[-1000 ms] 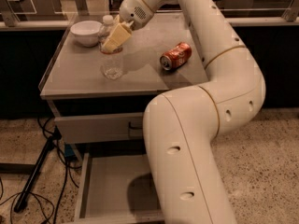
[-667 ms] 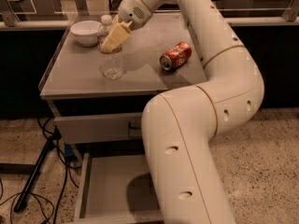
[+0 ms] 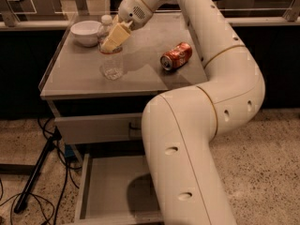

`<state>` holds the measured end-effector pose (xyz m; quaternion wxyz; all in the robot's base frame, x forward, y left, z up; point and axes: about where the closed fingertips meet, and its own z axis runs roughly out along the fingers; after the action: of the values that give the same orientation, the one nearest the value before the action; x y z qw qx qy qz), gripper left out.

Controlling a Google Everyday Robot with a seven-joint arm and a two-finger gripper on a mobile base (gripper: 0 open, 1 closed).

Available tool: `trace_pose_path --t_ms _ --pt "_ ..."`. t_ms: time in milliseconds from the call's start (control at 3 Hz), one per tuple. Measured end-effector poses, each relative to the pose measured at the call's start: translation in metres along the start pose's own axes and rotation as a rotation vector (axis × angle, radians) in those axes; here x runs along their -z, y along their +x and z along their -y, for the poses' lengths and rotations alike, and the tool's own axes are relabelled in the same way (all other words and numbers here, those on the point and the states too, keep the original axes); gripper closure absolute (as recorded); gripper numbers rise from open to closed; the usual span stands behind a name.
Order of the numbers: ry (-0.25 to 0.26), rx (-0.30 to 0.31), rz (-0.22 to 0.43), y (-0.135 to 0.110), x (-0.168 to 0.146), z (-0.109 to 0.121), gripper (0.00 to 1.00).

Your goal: Pick water bottle from middle drawer and place on counter

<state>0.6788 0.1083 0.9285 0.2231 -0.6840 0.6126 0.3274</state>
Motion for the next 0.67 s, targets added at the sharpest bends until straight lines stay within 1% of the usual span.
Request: trace_pose_path --t_ms 667 --pt "0.000 0.000 0.000 0.0000 0.0000 0.0000 0.28"
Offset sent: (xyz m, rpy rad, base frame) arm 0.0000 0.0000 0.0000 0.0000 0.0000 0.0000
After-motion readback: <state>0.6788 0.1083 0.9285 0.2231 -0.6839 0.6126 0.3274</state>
